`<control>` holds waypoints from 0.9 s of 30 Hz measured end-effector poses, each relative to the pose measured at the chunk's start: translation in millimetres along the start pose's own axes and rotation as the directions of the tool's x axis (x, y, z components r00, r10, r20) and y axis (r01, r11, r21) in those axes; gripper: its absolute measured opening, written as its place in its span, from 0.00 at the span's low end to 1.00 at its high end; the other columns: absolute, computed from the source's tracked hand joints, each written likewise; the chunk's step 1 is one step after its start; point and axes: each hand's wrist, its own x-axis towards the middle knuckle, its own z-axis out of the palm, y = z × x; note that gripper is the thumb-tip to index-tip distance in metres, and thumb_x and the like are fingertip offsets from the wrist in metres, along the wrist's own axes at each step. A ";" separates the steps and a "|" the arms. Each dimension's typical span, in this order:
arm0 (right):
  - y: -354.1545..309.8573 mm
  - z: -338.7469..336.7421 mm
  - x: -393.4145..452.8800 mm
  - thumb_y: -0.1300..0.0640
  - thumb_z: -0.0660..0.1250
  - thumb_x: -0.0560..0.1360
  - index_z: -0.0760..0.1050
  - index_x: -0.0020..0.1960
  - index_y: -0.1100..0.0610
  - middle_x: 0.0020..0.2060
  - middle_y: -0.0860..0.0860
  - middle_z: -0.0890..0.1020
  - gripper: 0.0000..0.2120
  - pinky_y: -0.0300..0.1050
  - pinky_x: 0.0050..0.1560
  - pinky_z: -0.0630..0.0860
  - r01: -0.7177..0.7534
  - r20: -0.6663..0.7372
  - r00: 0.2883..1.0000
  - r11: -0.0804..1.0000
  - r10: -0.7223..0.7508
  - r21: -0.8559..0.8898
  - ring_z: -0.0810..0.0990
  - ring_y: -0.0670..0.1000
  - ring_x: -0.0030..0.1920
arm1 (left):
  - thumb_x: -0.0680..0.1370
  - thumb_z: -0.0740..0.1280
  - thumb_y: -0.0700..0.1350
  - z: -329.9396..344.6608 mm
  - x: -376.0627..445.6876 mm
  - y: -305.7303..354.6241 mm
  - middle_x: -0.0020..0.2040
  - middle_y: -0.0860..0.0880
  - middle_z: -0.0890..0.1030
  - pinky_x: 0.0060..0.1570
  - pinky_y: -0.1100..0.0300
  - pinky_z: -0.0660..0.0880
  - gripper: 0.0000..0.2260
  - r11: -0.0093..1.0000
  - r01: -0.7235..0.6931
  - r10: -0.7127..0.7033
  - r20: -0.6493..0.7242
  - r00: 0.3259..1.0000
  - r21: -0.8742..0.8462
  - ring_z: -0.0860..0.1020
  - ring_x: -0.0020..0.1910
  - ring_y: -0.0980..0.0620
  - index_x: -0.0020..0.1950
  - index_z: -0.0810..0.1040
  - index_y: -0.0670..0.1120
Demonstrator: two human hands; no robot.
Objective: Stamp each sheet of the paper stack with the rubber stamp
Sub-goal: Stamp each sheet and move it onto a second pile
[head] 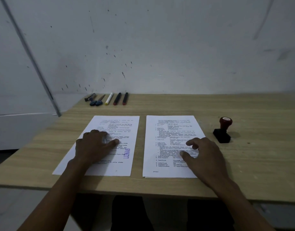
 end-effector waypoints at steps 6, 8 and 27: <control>9.9 -7.3 4.2 0.49 0.76 0.70 0.79 0.54 0.51 0.45 0.47 0.79 0.15 0.48 0.48 0.76 -0.023 -0.052 0.998 0.997 0.026 0.069 0.77 0.48 0.48 | 0.73 0.65 0.64 -1.5 -6.7 34.2 0.70 0.45 0.73 0.66 0.44 0.67 0.28 0.976 -0.132 0.090 -0.233 0.968 -0.171 0.69 0.69 0.44 0.67 0.75 0.49; 16.2 -11.1 7.4 0.50 0.76 0.70 0.79 0.51 0.50 0.44 0.47 0.80 0.12 0.48 0.46 0.77 -0.059 -0.082 0.994 0.993 0.068 0.103 0.79 0.48 0.46 | 0.74 0.67 0.59 -1.2 -8.6 53.7 0.67 0.45 0.75 0.65 0.46 0.68 0.24 0.937 -0.235 0.176 -0.231 0.957 -0.258 0.71 0.67 0.45 0.65 0.77 0.47; 61.2 -54.4 100.6 0.41 0.73 0.68 0.66 0.67 0.48 0.61 0.56 0.75 0.32 0.53 0.54 0.71 -0.279 -0.009 0.959 0.940 0.283 -0.199 0.73 0.60 0.62 | 0.73 0.72 0.51 27.5 -22.3 176.7 0.63 0.47 0.76 0.64 0.51 0.68 0.16 0.725 -0.542 0.512 -0.194 0.837 -0.424 0.71 0.65 0.49 0.59 0.80 0.47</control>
